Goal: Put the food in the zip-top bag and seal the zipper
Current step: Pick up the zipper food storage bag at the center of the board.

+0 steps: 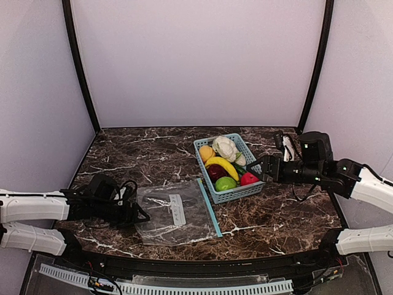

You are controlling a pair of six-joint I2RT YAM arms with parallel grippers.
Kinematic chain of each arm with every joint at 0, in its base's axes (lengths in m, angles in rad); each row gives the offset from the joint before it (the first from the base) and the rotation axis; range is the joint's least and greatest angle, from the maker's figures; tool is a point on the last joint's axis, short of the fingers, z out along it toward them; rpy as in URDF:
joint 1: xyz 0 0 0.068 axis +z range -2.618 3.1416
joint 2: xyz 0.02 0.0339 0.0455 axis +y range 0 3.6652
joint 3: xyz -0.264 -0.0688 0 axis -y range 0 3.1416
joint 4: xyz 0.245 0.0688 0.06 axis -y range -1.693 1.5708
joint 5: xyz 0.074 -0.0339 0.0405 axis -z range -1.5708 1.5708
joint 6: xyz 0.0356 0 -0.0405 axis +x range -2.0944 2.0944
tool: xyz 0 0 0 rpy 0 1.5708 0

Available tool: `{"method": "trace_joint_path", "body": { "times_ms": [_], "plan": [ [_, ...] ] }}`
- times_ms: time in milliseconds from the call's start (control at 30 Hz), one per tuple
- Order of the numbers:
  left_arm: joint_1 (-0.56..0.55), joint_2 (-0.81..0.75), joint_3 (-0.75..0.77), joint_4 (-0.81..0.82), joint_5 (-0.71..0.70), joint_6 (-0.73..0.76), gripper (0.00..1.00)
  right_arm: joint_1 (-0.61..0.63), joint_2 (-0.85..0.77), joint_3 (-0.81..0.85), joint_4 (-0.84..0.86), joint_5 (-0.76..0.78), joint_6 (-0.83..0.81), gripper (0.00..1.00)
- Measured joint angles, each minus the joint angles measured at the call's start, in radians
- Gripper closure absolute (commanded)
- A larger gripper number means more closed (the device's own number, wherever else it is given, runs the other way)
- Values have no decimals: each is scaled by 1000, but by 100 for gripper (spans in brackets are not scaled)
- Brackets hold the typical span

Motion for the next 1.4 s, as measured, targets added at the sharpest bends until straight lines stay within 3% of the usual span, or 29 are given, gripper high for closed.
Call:
{"method": "trace_joint_path", "body": {
  "times_ms": [333, 533, 900, 1400],
  "plan": [
    [-23, 37, 0, 63, -3, -26, 79, 6, 25, 3, -1, 7, 0, 4],
    [-26, 1, 36, 54, 12, 3, 97, 13, 33, 27, -1, 6, 0, 5],
    [-26, -168, 159, -42, 2, 58, 99, 23, 27, 31, 1, 8, 3, 8],
    [-26, -274, 373, -87, 37, 163, 99, 23, -6, 48, 68, -44, 37, 8]
  ]
}}
